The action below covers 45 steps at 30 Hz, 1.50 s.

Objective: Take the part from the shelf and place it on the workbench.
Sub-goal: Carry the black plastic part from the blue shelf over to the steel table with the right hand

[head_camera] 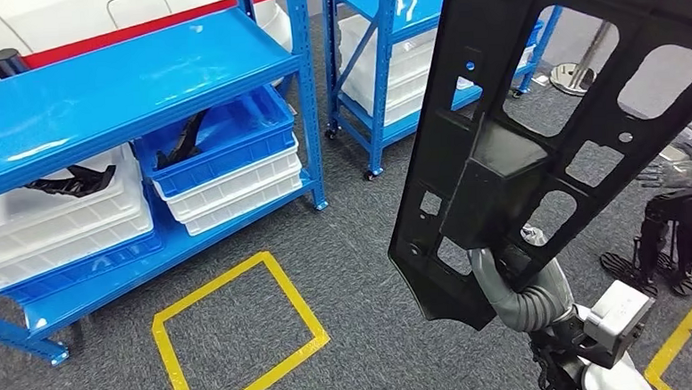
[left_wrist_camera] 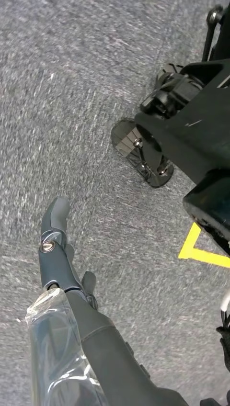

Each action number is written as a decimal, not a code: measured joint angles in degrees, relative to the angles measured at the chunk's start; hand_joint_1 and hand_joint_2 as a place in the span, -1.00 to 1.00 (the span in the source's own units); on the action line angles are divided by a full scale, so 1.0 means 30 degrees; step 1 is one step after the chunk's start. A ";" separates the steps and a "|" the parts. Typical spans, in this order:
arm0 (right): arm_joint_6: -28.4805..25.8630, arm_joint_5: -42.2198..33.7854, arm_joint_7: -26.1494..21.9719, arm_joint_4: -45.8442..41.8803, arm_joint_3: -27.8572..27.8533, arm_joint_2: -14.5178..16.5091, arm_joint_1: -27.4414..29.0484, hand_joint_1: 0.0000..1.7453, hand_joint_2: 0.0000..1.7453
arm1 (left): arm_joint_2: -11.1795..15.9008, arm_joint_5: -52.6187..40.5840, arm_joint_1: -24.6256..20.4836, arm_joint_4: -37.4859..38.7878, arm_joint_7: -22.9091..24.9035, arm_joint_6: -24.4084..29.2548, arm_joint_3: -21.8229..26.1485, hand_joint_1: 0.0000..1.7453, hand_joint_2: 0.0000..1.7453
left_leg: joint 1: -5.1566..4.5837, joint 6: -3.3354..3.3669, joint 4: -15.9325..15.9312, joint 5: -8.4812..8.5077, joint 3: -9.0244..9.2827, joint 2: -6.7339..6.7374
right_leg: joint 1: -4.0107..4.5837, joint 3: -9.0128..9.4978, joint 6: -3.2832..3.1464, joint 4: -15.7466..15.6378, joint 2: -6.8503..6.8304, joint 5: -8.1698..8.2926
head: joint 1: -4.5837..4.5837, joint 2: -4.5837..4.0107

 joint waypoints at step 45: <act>-0.0177 0.0320 -0.0481 -0.1224 -0.2829 0.0111 0.2232 1.00 1.00 | 0.0109 -0.0162 -0.0125 0.0015 0.0196 0.0035 0.0177 -1.00 1.00 | 0.0058 -0.1062 0.4737 -0.3085 -0.1485 -0.0163 | 0.0092 0.2764 -0.1136 -0.5667 0.0073 0.2378 | 0.0064 0.0000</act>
